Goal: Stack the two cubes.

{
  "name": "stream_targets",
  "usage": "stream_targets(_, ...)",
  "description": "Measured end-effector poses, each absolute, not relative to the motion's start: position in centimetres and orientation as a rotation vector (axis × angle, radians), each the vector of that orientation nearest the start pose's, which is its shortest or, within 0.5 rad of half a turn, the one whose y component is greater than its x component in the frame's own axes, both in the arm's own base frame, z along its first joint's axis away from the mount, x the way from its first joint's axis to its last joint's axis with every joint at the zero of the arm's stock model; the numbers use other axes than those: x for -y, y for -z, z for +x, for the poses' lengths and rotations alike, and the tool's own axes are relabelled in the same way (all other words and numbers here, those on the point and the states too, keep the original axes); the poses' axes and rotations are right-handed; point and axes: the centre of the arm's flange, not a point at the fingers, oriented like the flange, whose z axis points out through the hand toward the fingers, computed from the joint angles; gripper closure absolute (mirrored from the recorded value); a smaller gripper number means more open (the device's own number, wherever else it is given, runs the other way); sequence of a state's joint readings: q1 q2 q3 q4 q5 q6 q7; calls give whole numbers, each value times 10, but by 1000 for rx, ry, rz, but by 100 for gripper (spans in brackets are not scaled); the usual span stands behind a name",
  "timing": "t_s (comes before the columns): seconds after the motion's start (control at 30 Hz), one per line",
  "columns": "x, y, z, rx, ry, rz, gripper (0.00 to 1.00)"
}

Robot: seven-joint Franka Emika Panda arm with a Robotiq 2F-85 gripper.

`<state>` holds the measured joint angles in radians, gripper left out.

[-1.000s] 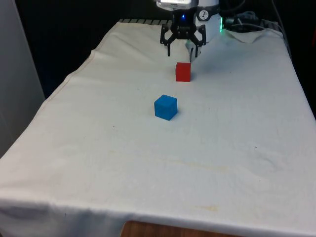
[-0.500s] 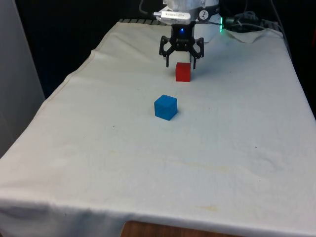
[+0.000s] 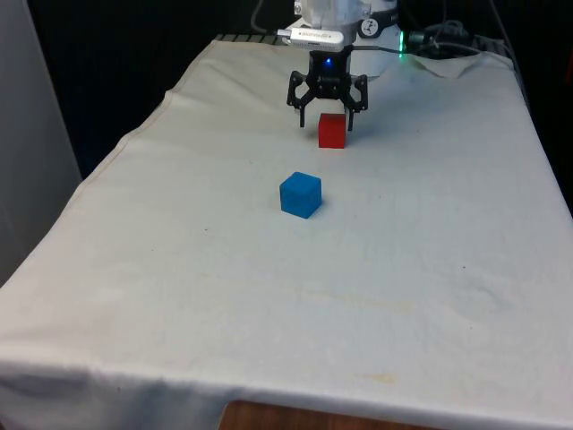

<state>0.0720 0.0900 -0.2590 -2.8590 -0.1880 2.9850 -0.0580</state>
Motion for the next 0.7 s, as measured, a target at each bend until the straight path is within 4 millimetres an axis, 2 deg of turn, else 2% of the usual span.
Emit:
stream_targets(0.03,56,-176,352,92,47,-3200,7)
stream_targets(0.07,56,-176,352,92,47,-3200,27)
stream_targets(0.17,57,-176,352,91,47,-3200,62)
stream_targets(0.2,57,-176,352,91,47,-3200,62)
stream_targets(0.3,57,-176,352,91,49,-3200,94)
stream_targets(0.33,57,-177,352,91,49,-3200,100)
stream_targets(0.7,58,-180,356,89,68,-3201,100)
